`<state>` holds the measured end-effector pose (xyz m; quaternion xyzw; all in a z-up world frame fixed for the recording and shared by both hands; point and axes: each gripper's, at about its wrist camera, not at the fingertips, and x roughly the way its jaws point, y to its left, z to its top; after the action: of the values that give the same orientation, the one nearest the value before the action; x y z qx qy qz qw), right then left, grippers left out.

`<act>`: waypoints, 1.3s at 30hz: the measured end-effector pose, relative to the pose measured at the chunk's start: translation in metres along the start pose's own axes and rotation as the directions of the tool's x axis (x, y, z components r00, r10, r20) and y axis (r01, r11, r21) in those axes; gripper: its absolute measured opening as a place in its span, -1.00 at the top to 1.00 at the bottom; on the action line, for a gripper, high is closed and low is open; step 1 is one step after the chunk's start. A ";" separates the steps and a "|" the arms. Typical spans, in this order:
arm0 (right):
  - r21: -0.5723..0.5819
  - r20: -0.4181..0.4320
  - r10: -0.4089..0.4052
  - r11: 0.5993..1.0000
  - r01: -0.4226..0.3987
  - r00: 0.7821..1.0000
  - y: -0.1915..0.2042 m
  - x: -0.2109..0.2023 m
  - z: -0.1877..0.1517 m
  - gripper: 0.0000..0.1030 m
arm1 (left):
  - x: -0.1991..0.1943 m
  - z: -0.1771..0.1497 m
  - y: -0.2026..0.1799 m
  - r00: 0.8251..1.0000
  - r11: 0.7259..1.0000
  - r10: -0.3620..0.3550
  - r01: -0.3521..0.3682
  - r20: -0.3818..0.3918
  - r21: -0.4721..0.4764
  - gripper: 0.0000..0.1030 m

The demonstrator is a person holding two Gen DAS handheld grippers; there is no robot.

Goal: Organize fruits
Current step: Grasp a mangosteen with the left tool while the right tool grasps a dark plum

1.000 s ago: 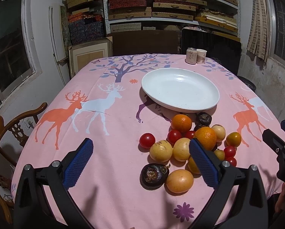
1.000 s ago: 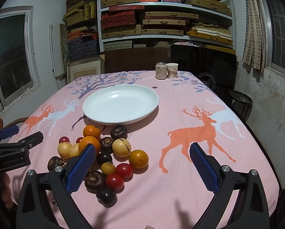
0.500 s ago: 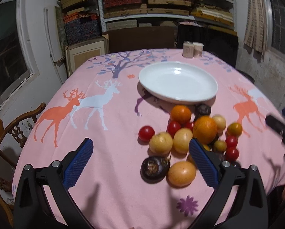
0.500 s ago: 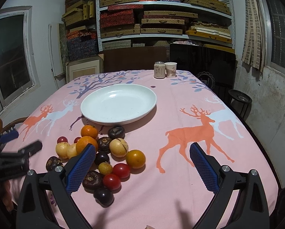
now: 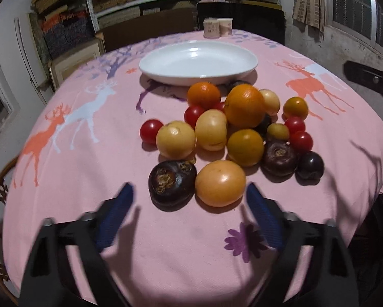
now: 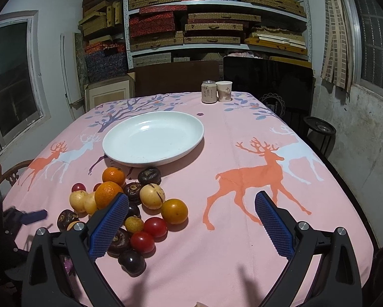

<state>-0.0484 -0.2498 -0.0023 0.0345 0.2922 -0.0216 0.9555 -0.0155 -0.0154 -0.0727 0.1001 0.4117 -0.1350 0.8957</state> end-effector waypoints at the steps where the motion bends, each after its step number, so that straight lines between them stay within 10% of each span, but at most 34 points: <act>1: 0.003 -0.001 0.000 1.000 0.000 1.000 -0.001 0.000 0.000 -0.93 | 0.001 0.000 0.007 0.999 0.999 -0.037 0.037 -0.005 -0.034 -0.53; 13: -0.001 -0.021 0.009 1.000 -0.009 1.000 0.000 0.007 -0.005 -0.93 | 0.017 -0.007 0.036 0.997 0.995 0.069 -0.072 -0.039 -0.068 -0.52; 19: -0.007 -0.041 0.013 1.000 -0.014 0.999 -0.001 0.009 -0.007 -0.93 | 0.026 0.004 0.026 1.000 0.999 0.023 -0.023 -0.005 -0.030 0.16; 22: -0.038 -0.083 0.057 0.997 -0.061 0.995 0.000 0.012 -0.011 -0.93 | 0.024 0.000 0.024 1.000 1.000 0.015 -0.015 0.014 -0.016 0.18; 27: -0.154 -0.247 0.233 0.949 -0.275 0.941 0.011 0.021 -0.036 -0.90 | 0.006 -0.004 0.039 0.999 0.997 0.002 0.001 0.048 -0.071 0.18; 31: -0.234 -0.340 0.263 0.906 -0.352 0.903 0.034 0.031 -0.062 -0.25 | -0.010 -0.003 0.045 0.996 0.996 0.027 -0.019 0.083 -0.089 0.18; 39: -0.237 -0.367 0.288 0.891 -0.388 0.885 0.060 0.047 -0.067 -0.18 | -0.014 -0.006 0.039 0.997 0.997 0.016 -0.010 0.080 -0.072 0.18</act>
<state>-0.0436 -0.1856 -0.0808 -0.0584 0.4331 0.1982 0.8774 -0.0157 0.0254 -0.0636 0.0650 0.3793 -0.1182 0.9154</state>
